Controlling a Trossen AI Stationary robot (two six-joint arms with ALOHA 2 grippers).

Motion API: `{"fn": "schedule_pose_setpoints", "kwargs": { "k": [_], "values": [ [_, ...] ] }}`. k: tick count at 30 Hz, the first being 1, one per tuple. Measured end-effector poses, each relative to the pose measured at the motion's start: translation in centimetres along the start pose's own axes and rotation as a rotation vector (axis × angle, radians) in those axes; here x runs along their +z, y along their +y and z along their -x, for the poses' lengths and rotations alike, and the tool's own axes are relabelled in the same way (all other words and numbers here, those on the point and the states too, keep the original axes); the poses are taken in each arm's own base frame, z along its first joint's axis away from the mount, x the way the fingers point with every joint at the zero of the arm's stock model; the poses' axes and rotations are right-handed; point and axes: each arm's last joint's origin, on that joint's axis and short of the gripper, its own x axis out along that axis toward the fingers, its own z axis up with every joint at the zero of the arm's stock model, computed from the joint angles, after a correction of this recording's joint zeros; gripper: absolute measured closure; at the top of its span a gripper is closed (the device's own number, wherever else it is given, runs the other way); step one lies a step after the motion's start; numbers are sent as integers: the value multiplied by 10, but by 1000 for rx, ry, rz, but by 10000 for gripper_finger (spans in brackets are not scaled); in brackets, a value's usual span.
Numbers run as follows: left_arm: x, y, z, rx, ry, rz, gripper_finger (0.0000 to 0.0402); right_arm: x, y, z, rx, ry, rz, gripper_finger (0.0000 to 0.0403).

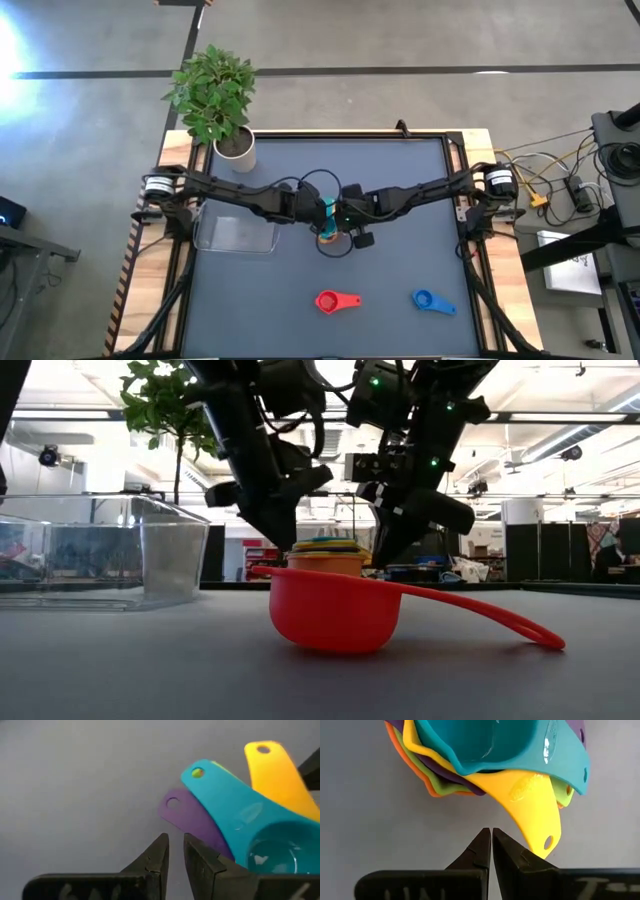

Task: Nest measuring cups in basket
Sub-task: Adjust the colored measuring cups

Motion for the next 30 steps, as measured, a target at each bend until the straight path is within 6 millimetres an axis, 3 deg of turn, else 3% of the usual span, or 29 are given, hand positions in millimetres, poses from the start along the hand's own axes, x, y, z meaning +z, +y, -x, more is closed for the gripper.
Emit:
{"fn": "schedule_pose_setpoints", "kwargs": {
  "k": [8, 30],
  "values": [
    [-5, -2, -14, 8, 29, 5, 361, -3, -9, -2, -14, -2, -1, 394],
    [13, -16, -18, -222, -80, -154, 361, 0, -13, -2, -6, -47, -13, 394]
  ]
}}
